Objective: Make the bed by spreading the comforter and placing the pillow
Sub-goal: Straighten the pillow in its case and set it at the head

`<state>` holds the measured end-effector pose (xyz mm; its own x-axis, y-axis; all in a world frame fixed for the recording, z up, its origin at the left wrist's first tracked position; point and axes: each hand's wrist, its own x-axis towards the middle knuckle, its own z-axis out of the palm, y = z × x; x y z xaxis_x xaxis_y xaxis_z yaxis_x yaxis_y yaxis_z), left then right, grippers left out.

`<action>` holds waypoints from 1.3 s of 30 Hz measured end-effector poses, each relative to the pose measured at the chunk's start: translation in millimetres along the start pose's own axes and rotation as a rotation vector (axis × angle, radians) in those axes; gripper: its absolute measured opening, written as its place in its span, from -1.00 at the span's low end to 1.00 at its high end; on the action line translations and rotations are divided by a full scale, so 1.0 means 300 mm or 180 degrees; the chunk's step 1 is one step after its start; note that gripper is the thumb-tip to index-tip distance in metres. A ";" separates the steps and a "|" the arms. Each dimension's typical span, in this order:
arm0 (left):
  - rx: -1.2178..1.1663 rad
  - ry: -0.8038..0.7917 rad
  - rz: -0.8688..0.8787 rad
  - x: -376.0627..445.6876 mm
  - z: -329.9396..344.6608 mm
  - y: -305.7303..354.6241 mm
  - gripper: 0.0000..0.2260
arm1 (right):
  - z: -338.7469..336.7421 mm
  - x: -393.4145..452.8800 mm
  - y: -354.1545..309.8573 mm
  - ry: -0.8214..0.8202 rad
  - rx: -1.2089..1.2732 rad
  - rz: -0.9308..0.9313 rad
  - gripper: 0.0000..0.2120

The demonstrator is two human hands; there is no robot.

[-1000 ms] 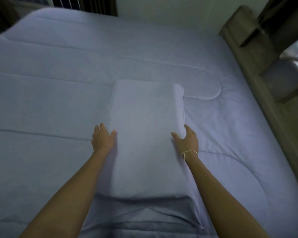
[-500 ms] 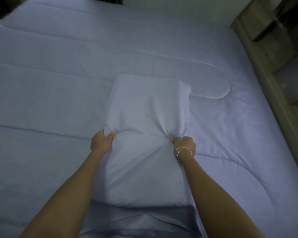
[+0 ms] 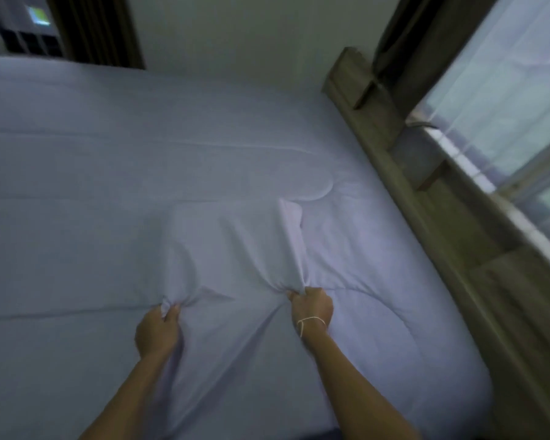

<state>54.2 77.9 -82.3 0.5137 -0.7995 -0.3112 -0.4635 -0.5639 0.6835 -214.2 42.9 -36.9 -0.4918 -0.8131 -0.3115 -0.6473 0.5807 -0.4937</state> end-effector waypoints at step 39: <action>0.0164 -0.1021 0.2245 -1.067 1.490 0.675 -0.40 | -1.420 0.689 1.067 0.0307 -0.1808 -0.1014 0.05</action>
<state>-526.7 127.1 -139.5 -0.1458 -0.9893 0.0045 -0.6403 0.0978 0.7618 -771.2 78.2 86.6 -0.2582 -0.9568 -0.1335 -0.9636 0.2650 -0.0362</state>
